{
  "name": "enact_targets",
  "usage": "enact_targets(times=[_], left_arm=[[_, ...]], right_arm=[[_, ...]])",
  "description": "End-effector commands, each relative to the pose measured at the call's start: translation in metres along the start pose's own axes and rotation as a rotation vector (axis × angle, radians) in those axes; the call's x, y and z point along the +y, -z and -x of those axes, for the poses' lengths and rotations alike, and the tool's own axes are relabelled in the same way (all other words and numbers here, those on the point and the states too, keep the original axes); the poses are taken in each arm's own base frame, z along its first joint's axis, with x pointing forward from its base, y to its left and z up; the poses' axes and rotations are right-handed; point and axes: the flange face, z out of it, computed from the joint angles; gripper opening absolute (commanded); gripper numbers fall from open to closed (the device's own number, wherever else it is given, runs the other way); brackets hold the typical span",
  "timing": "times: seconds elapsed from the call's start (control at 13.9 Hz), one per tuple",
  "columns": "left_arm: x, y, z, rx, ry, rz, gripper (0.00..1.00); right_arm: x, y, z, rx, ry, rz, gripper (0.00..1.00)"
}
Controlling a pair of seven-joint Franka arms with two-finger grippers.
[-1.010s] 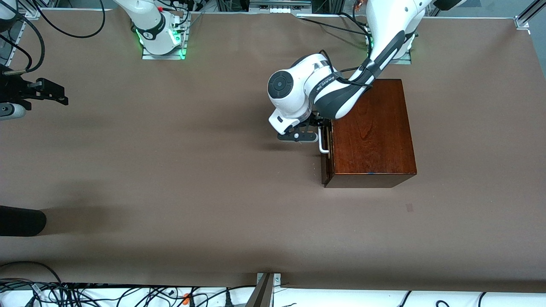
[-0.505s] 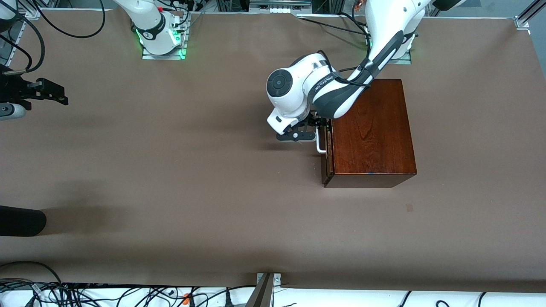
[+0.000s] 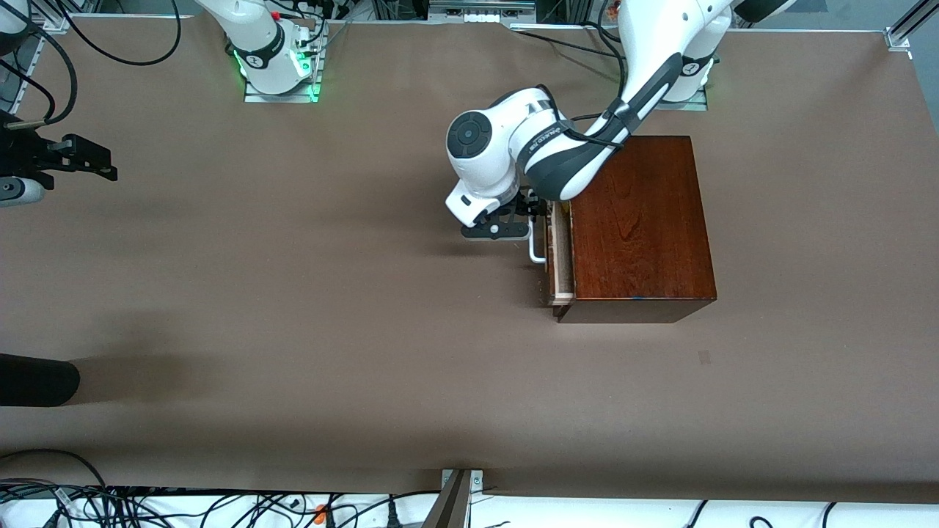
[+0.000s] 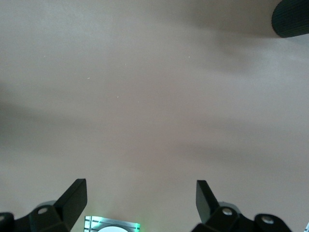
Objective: Open drawer, take yellow block, close drawer
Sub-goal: 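Pull the drawer out of the box with the left gripper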
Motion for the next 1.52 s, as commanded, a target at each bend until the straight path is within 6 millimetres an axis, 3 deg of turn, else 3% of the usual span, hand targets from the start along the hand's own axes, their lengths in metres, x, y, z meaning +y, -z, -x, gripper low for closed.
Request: enact_targets(times=[0.0,0.79,1.44], left_arm=[[0.030,0.001,0.001,0.021,0.005,0.044,1.00],[0.072,0.019,0.000,0.055,0.058,0.145,1.00],[0.087,0.024,0.005,0.084,0.059,0.211,1.00]], right_arm=[[0.000,0.000,0.002,0.000,0.010,-0.022,1.00],[0.003,-0.001,0.008,-0.035,-0.011,-0.030,1.00],[-0.003,0.001,0.008,-0.038,-0.002,-0.030,1.00]])
